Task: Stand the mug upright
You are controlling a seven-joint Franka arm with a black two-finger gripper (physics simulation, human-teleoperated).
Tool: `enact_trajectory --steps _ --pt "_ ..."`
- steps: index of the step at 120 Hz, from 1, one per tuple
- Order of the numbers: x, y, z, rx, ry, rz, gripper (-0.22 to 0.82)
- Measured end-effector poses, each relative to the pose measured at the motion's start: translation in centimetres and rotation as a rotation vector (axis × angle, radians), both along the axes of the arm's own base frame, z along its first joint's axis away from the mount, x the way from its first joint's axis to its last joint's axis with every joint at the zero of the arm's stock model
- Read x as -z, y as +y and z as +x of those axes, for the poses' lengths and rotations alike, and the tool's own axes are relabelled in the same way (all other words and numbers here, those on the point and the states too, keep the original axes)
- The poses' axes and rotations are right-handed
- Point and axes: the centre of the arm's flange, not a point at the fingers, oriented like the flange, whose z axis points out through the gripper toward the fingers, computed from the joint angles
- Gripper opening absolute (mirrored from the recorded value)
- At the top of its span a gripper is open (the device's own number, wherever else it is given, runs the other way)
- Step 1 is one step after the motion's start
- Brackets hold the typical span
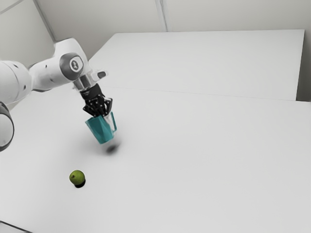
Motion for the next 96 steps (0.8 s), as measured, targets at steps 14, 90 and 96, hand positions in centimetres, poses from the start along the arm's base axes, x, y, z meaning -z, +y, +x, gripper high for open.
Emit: enact_trajectory --steps 14,90,96 --pt "-0.5 -1.7 0.8 0.077 -0.056 0.130 -0.18" --pt "1.6 -5.6 0.6 -0.075 -0.153 0.302 -0.18" --pt "1.9 -5.7 0.5 -0.090 -0.159 0.312 -0.18"
